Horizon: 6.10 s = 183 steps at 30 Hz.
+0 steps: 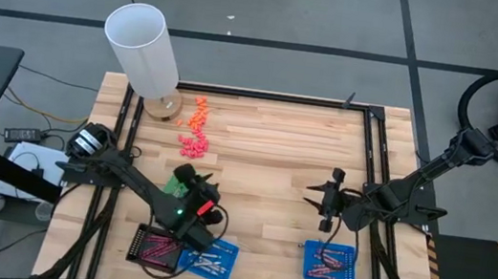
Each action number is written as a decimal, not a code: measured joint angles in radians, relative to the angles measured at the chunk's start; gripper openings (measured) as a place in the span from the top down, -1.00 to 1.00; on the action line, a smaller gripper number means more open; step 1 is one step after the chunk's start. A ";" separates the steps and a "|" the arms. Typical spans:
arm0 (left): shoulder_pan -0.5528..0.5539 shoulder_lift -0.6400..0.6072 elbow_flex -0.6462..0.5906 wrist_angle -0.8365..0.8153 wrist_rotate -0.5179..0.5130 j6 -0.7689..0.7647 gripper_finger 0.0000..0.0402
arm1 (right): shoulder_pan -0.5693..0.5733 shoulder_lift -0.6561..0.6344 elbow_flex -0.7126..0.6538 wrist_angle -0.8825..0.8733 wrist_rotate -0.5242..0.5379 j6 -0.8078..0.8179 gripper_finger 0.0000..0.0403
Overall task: Sort crayons
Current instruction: Put the black crayon into the green basket
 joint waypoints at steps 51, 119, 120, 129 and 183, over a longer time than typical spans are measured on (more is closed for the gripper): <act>0.301 -0.063 -0.495 1.338 0.353 1.616 0.15 | -0.237 0.730 0.719 -0.467 -0.691 0.251 0.25; 0.313 -0.325 -0.702 1.598 0.564 1.506 0.15 | -0.089 1.265 1.183 -1.131 -0.947 0.280 0.24; 0.313 -0.325 -0.702 1.598 0.564 1.506 0.15 | -0.089 1.265 1.178 -1.131 -0.944 0.276 0.24; 0.313 -0.325 -0.702 1.598 0.564 1.507 0.15 | -0.089 1.261 1.135 -1.111 -0.933 0.204 0.27; 0.310 -0.325 -0.701 1.586 0.745 1.515 0.15 | -0.133 1.261 1.666 -1.206 -0.334 0.164 0.81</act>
